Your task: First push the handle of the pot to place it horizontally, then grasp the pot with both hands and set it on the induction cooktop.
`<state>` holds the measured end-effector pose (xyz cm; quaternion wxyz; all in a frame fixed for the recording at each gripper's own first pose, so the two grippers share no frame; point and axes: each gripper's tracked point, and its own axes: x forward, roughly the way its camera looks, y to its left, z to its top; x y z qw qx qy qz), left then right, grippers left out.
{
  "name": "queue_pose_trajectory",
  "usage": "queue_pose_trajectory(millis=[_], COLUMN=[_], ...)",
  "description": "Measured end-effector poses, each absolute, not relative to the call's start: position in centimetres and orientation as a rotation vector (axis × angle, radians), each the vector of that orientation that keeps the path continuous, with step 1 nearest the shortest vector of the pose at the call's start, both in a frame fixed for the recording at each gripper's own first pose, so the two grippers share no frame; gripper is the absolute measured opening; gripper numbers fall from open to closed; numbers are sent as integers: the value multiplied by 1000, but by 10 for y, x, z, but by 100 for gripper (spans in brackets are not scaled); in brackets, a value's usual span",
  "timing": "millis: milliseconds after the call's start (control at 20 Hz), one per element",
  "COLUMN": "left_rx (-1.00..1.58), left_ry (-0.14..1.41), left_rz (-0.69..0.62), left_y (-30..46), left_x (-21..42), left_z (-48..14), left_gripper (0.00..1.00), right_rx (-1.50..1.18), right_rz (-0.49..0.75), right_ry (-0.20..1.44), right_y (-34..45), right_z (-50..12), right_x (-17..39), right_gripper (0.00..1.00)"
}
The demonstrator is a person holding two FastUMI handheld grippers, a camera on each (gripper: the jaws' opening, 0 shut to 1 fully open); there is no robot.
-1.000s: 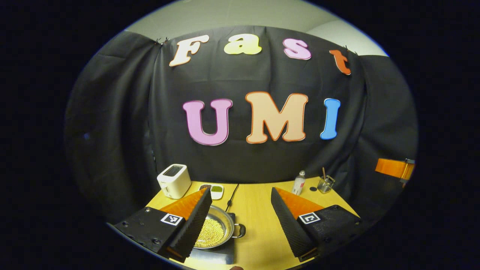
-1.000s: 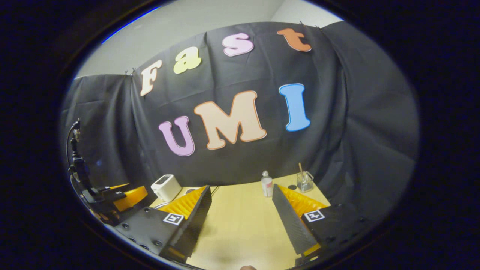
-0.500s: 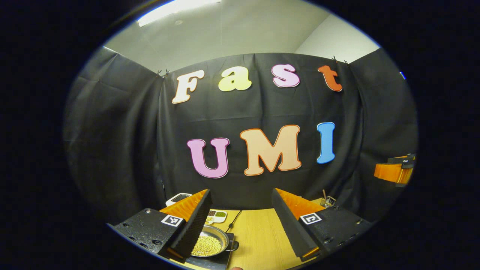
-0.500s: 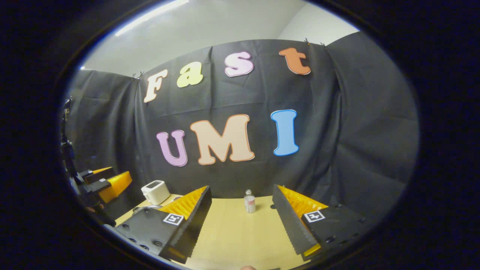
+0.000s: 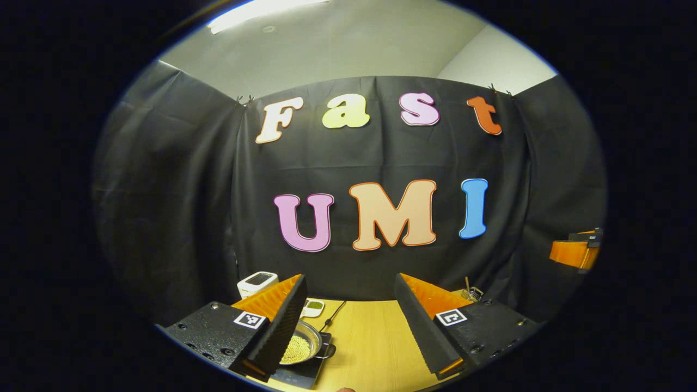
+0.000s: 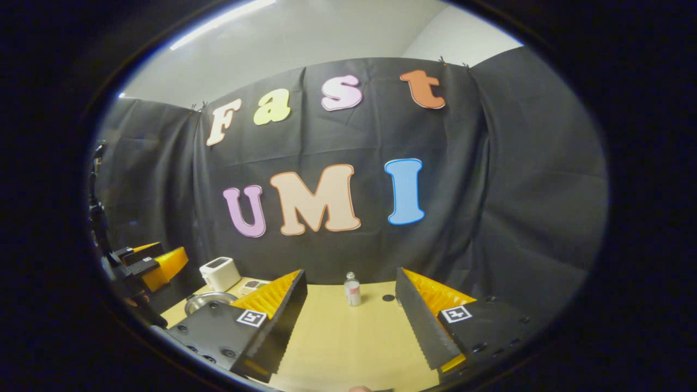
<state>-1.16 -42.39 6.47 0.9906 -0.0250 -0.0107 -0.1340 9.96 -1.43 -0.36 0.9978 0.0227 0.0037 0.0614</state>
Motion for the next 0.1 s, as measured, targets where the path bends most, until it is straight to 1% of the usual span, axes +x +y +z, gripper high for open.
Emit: queue_pose_trajectory(millis=[50,100], left_rx=[-57,-58], left_ry=[-20,-19], left_rz=[-271,-274], left_y=[-425,-425], left_x=[-12,-12], left_z=[64,64], left_gripper=[98,98], right_rx=[41,36], right_rz=[115,107], right_ry=[6,5], right_y=[-17,-19], right_z=[-3,-4], right_x=[101,102], right_gripper=[92,92])
